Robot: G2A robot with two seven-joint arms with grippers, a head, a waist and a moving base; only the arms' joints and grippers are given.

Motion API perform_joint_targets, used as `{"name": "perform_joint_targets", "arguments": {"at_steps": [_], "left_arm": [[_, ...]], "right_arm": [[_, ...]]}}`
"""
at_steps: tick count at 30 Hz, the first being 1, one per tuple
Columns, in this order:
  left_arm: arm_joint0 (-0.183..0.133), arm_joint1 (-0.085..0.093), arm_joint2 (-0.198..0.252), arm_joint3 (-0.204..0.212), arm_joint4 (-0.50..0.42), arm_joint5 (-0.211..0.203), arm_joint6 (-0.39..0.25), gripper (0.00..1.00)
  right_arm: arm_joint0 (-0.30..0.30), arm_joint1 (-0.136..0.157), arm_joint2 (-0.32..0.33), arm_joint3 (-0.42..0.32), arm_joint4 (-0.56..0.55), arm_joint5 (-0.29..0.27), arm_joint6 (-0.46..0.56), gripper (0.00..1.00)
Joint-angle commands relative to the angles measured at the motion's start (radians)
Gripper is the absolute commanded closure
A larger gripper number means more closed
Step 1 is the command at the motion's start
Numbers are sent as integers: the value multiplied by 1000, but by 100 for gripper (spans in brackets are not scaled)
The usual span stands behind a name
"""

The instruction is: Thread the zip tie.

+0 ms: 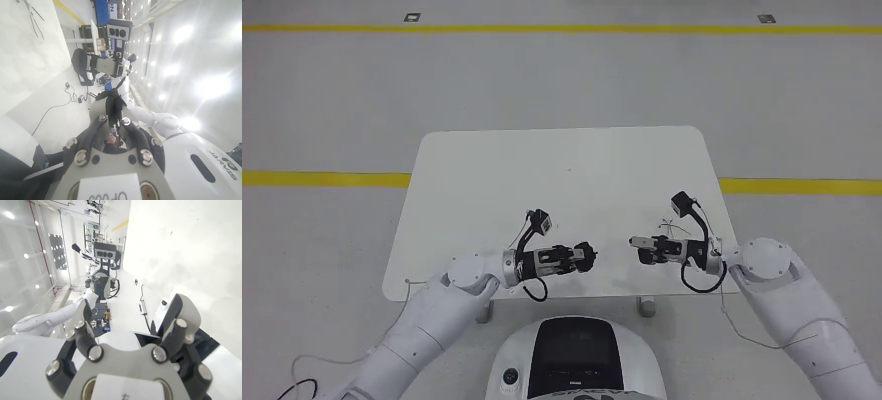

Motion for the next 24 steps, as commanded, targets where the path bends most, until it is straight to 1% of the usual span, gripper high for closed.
{"name": "perform_joint_targets", "arguments": {"at_steps": [1,4,5,6,7,8,9,10,12,13,15,16,20,22,24], "left_arm": [[0,0,0,0,0,0,1,100],[0,0,1,0,5,1,6,100],[-1,0,3,-4,30,6,26,100],[-2,1,4,-12,62,5,48,100],[-2,2,4,-31,86,0,60,100],[0,4,0,-42,95,0,65,100],[-2,6,-8,-55,109,0,69,100],[-3,9,-17,-69,153,0,74,100],[5,14,-28,-86,204,0,100,100],[11,16,-31,-91,235,0,116,100],[15,19,-35,-101,277,0,140,100],[19,21,-35,-110,300,0,146,100],[33,26,-42,-139,346,0,151,100],[39,27,-45,-151,349,0,141,100],[40,27,-45,-152,348,0,139,100]], "right_arm": [[1,0,-1,1,1,0,-1,0],[1,0,-1,1,1,0,-1,0],[1,0,-1,1,1,0,-1,0],[1,0,-1,1,1,0,-1,0],[0,0,0,-1,-7,4,-14,0],[0,0,3,-9,-29,16,-31,0],[0,3,11,-17,-66,36,-48,0],[-1,7,24,-34,-116,76,-73,0],[-11,13,43,-69,-166,134,-97,0],[-18,17,56,-96,-197,172,-103,0],[-28,22,74,-135,-236,228,-102,0],[-31,26,82,-158,-267,268,-96,0],[-29,34,89,-232,-359,390,-68,0],[-20,36,77,-257,-404,419,-34,0],[-18,36,78,-259,-408,423,-37,0]]}}
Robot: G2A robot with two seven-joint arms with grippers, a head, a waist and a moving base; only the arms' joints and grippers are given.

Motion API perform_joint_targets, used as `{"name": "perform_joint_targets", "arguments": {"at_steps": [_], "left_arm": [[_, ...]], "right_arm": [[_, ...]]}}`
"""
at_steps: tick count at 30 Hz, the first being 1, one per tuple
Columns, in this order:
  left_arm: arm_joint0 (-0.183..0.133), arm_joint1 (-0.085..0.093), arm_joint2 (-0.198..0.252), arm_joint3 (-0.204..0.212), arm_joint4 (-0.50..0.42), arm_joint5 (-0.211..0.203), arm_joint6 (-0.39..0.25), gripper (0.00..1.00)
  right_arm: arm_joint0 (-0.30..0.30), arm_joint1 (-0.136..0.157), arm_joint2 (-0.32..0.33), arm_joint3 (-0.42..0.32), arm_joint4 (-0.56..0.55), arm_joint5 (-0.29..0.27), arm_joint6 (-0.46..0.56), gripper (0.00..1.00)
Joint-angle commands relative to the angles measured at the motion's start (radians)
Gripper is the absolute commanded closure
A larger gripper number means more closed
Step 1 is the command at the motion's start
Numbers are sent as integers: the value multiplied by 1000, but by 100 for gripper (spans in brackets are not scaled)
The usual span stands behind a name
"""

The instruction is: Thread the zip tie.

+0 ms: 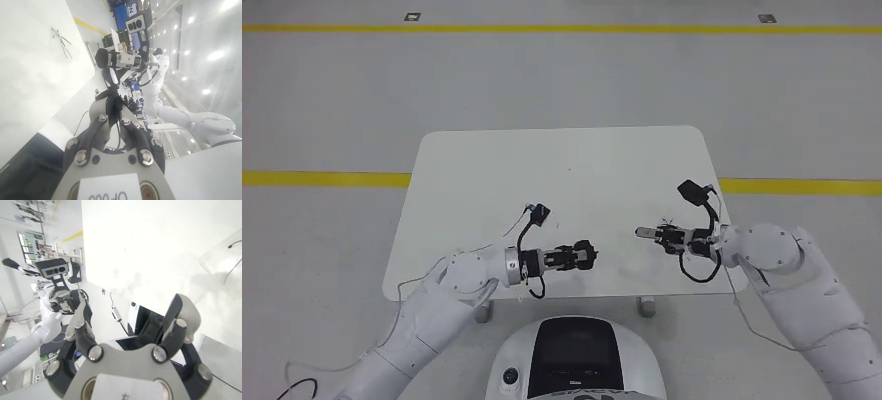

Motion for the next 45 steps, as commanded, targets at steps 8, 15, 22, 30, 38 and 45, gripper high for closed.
{"name": "perform_joint_targets", "arguments": {"at_steps": [8,15,22,30,38,45], "left_arm": [[-1,0,8,-4,11,11,16,100],[-19,5,11,-19,86,44,27,100],[-24,9,45,-56,240,83,54,100],[-25,11,48,-59,257,73,61,100],[-11,16,26,-71,236,83,118,100],[9,24,-8,-52,119,71,97,100]], "right_arm": [[-2,0,-10,-1,-56,43,-32,0],[63,-9,-35,30,-215,139,-6,0],[105,-47,-32,100,-269,139,50,0],[101,-51,-27,97,-258,139,49,0],[116,-56,-39,130,-328,139,13,0],[182,-87,-79,193,-437,139,70,0]]}}
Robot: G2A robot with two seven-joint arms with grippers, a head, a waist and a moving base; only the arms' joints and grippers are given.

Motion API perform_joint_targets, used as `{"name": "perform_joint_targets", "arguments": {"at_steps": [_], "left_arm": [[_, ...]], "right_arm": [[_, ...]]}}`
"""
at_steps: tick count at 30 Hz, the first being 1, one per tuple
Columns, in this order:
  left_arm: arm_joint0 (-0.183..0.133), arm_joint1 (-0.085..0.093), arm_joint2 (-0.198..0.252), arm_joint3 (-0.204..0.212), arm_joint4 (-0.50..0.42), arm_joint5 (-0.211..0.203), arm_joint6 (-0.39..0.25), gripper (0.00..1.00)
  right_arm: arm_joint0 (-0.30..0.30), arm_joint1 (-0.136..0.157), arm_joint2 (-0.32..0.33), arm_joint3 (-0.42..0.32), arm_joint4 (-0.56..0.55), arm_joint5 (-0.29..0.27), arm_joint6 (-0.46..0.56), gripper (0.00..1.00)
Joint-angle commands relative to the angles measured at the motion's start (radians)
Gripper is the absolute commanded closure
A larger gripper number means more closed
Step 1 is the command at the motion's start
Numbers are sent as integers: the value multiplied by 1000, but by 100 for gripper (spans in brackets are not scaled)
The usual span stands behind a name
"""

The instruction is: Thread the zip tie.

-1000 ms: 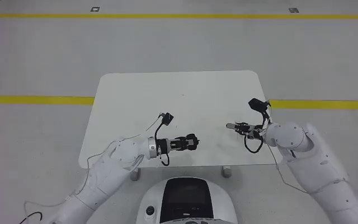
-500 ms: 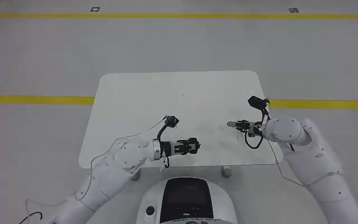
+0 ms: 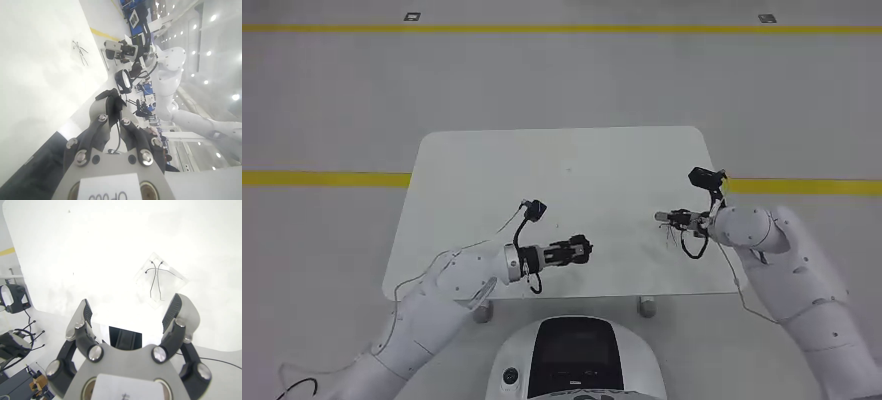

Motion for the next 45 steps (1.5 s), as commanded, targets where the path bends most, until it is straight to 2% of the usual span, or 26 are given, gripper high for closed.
{"name": "perform_joint_targets", "arguments": {"at_steps": [1,11,14,18,24,26,34,35,37,39,45], "left_arm": [[4,2,-2,-3,-2,-8,-1,100],[6,3,-4,-3,1,-14,3,100],[6,3,-4,-3,1,-14,3,100],[6,3,-4,-3,1,-14,3,100],[6,3,-4,-3,1,-14,3,100],[6,3,-4,-3,1,-14,3,100],[6,3,-4,-3,1,-14,3,100],[6,3,-4,-3,1,-14,3,100],[6,3,-4,-3,1,-14,3,100],[6,3,-4,-3,1,-14,3,100],[6,3,-4,-3,1,-14,3,100]], "right_arm": [[17,-9,-11,6,-28,0,30,0],[11,-13,-23,19,-41,-7,14,0],[39,-19,-54,58,-68,0,50,0],[79,-33,-87,103,-63,0,48,0],[79,-33,-87,103,-63,0,48,0],[72,-34,-91,105,-84,0,13,0],[106,-47,-121,121,-137,0,33,0],[110,-48,-124,125,-139,0,37,47],[118,-50,-128,139,-146,0,36,64],[122,-52,-129,150,-146,0,34,76],[129,-60,-140,194,-167,0,16,83]]}}
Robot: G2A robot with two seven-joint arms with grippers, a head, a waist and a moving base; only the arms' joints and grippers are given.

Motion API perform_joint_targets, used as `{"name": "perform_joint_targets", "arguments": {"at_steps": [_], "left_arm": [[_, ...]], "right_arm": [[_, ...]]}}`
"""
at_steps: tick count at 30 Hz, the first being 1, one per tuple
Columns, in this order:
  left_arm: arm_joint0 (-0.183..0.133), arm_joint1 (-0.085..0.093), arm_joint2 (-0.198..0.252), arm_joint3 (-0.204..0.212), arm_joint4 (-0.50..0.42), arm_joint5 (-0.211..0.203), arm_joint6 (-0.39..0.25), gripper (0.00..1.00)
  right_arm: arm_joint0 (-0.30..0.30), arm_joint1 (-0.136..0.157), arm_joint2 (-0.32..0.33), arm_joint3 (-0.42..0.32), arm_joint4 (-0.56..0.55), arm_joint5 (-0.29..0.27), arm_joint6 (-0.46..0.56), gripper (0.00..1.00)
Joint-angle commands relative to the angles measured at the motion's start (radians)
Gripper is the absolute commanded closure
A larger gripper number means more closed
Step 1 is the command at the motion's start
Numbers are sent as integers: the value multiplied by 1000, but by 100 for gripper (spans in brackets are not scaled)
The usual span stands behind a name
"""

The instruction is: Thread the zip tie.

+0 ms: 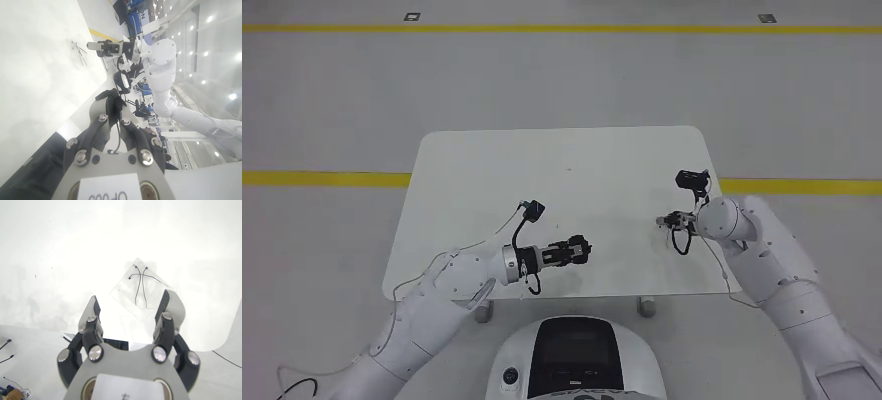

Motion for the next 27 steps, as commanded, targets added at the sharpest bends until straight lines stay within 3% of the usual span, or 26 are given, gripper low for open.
{"name": "perform_joint_targets", "arguments": {"at_steps": [1,2,6,8,27], "left_arm": [[0,0,0,0,0,0,0,100],[0,0,0,0,0,0,0,100],[0,0,0,0,0,0,0,100],[0,0,0,0,0,0,0,100],[0,0,0,0,0,0,0,100]], "right_arm": [[5,-3,-7,9,-2,-1,-1,85],[7,-4,-8,13,-2,-2,-1,91],[8,-7,-14,17,-4,-17,-9,95],[6,-10,-18,25,-5,-21,-14,91],[45,-38,-84,134,-55,-18,-27,89]]}}
